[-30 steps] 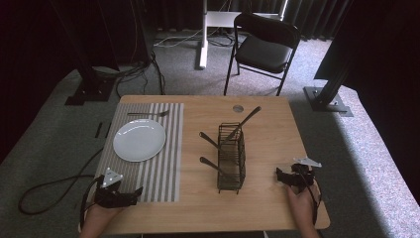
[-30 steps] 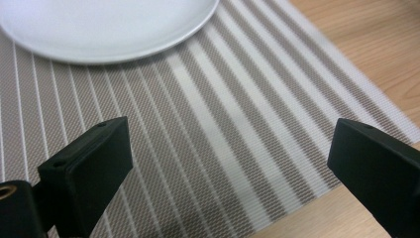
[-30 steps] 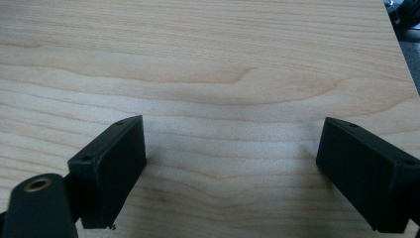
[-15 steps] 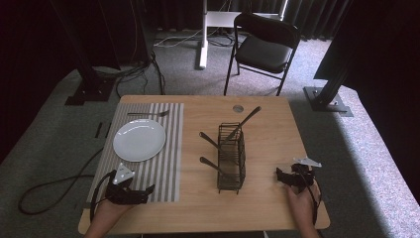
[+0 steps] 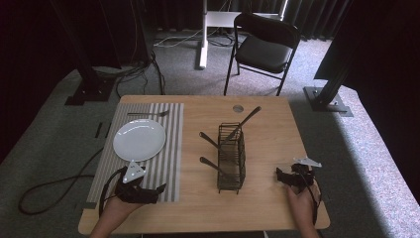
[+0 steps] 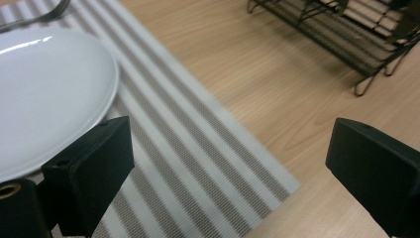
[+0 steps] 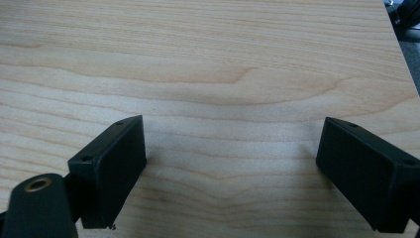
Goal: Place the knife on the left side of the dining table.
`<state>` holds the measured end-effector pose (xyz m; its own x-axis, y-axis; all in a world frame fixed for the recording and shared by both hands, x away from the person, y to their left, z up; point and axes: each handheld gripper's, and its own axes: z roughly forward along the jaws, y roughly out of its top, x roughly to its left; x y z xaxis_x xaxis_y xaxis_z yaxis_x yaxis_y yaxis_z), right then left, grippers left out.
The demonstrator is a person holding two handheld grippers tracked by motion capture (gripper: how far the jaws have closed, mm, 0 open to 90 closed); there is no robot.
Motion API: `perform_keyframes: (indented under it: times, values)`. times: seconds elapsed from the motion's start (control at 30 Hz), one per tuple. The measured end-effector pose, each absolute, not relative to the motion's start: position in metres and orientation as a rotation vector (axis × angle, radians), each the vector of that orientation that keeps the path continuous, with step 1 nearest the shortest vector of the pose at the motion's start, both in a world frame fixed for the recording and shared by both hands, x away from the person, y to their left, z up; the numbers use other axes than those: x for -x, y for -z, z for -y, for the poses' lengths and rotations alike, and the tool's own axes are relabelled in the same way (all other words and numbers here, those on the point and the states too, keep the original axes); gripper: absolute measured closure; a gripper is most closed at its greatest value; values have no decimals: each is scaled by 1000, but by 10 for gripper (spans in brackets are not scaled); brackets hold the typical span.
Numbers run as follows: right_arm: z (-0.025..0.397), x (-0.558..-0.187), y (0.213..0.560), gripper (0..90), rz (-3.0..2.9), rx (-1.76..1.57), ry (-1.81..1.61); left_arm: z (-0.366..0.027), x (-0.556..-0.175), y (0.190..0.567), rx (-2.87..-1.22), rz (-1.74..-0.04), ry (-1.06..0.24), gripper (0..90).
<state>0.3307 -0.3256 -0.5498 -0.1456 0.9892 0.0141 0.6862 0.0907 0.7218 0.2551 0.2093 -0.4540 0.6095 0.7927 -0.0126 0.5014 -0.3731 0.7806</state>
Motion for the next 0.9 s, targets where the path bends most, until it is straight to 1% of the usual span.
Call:
perform_keyframes:
  times: [0.43, 0.47, 0.9]
  values:
    - [326, -331, 550, 114, -1889, -1641, -819, -177, -255, 429, -2038, -885, -452, 55]
    - [326, -331, 550, 114, -1889, -1641, -819, -174, -255, 427, -2037, -870, -418, 56]
    - [326, -331, 550, 114, -1890, -1638, -818, -139, -257, 406, -2034, -784, -414, 57]
